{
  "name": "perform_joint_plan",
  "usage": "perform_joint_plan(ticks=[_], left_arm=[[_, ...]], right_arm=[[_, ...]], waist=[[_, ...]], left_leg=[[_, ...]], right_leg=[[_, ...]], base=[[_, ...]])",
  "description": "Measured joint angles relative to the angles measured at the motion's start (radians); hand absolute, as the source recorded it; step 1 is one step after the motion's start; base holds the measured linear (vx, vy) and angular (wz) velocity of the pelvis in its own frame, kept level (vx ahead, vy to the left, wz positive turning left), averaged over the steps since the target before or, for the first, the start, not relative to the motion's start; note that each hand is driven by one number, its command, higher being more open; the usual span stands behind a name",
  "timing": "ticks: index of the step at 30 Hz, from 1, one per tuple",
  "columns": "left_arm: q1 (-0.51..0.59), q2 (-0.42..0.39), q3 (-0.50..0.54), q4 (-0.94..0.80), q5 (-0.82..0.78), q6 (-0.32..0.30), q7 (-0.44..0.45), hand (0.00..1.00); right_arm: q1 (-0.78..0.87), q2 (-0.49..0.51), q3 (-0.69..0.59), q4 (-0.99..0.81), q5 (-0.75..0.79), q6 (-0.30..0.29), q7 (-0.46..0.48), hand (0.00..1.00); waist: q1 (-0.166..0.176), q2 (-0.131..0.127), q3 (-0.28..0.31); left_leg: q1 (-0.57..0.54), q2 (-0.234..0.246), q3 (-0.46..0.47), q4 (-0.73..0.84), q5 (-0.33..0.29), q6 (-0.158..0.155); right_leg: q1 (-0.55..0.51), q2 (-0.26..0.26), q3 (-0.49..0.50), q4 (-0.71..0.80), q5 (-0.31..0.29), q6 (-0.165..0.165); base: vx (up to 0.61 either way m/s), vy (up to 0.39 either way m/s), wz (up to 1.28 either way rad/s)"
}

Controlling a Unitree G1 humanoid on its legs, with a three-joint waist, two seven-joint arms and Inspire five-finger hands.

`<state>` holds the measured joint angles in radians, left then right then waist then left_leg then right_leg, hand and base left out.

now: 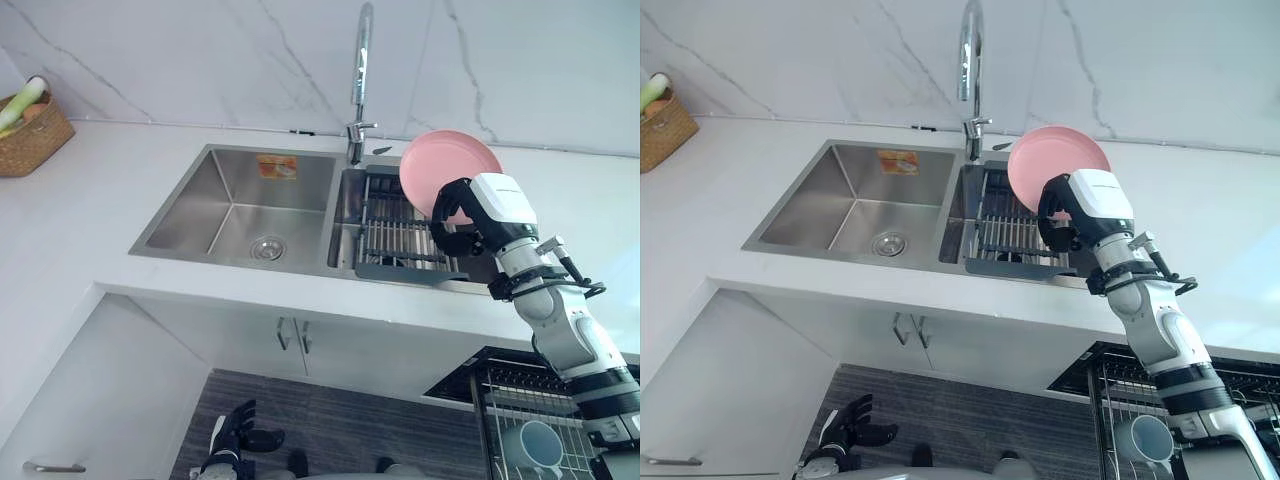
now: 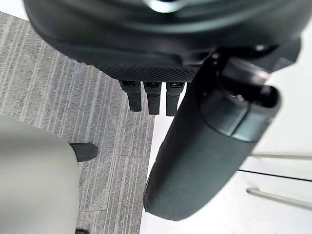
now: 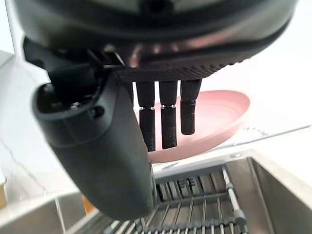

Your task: Walk over to the sink, pick up the cup, carry it to the dishwasher, place the cup inside the dishwasher, then close the dishwasher door

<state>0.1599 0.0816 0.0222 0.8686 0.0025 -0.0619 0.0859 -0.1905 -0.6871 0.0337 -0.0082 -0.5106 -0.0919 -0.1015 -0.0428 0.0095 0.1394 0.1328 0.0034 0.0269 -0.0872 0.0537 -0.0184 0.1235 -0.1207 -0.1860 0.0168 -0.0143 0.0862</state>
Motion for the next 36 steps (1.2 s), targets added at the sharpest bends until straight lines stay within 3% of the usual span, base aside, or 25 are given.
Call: perform_joint_plan(ticks=[9, 15, 22, 27, 29, 32, 36], left_arm=[[0.002, 0.001, -0.001, 0.013, 0.001, 0.003, -0.001, 0.90], [0.001, -0.007, -0.011, 0.016, 0.021, 0.003, -0.004, 0.90], [-0.007, -0.010, -0.012, 0.036, 0.028, 0.003, -0.006, 0.90], [-0.022, -0.011, -0.031, 0.051, 0.035, 0.003, -0.007, 0.90], [-0.026, -0.018, -0.030, 0.051, 0.035, 0.003, -0.005, 0.90], [-0.031, -0.021, -0.029, 0.056, 0.035, 0.003, -0.005, 0.90], [-0.037, -0.019, -0.021, 0.051, 0.035, 0.000, 0.002, 0.90]], right_arm=[[0.154, 0.093, -0.127, -0.126, 0.057, -0.002, -0.028, 0.30], [0.189, 0.111, -0.156, -0.128, 0.058, -0.001, -0.029, 0.30], [0.259, 0.219, -0.244, -0.181, 0.058, 0.001, -0.039, 0.30], [0.292, 0.302, -0.340, -0.291, 0.059, 0.003, -0.095, 0.30], [0.290, 0.303, -0.364, -0.295, 0.059, 0.007, -0.119, 0.30], [0.300, 0.331, -0.384, -0.295, 0.057, 0.015, -0.124, 0.30], [0.287, 0.375, -0.377, -0.272, 0.045, 0.045, -0.127, 0.30]], waist=[[-0.029, 0.008, 0.003], [-0.031, 0.035, 0.004], [-0.032, 0.053, 0.012], [-0.054, 0.071, 0.025], [-0.050, 0.081, 0.029], [-0.054, 0.076, 0.033], [-0.048, 0.058, 0.046]], left_leg=[[0.023, 0.019, 0.044, 0.000, -0.011, -0.007], [0.025, 0.025, 0.044, 0.000, -0.013, -0.010], [0.014, 0.032, 0.043, 0.022, -0.029, -0.014], [-0.102, 0.047, 0.048, 0.234, -0.138, -0.013], [-0.139, 0.050, -0.020, 0.303, -0.186, -0.021], [-0.142, 0.056, 0.049, 0.316, -0.208, -0.014], [-0.163, 0.063, 0.218, 0.342, -0.240, 0.003]], right_leg=[[0.000, 0.016, 0.045, -0.001, 0.000, -0.001], [0.002, 0.022, 0.045, -0.002, 0.005, -0.011], [0.002, 0.027, 0.042, -0.002, -0.002, -0.019], [-0.038, 0.035, 0.067, 0.007, -0.005, -0.022], [-0.074, 0.051, 0.118, 0.027, -0.004, -0.023], [-0.122, 0.057, 0.189, 0.054, -0.002, -0.019], [-0.251, 0.076, 0.349, 0.130, 0.005, 0.000]], base=[[-0.04, -0.008, -0.16], [0.00, -0.003, -0.01], [0.00, 0.000, 0.00], [0.01, 0.004, -0.15], [0.03, 0.019, -0.60], [0.00, 0.056, -0.75], [-0.04, 0.077, -1.25]])
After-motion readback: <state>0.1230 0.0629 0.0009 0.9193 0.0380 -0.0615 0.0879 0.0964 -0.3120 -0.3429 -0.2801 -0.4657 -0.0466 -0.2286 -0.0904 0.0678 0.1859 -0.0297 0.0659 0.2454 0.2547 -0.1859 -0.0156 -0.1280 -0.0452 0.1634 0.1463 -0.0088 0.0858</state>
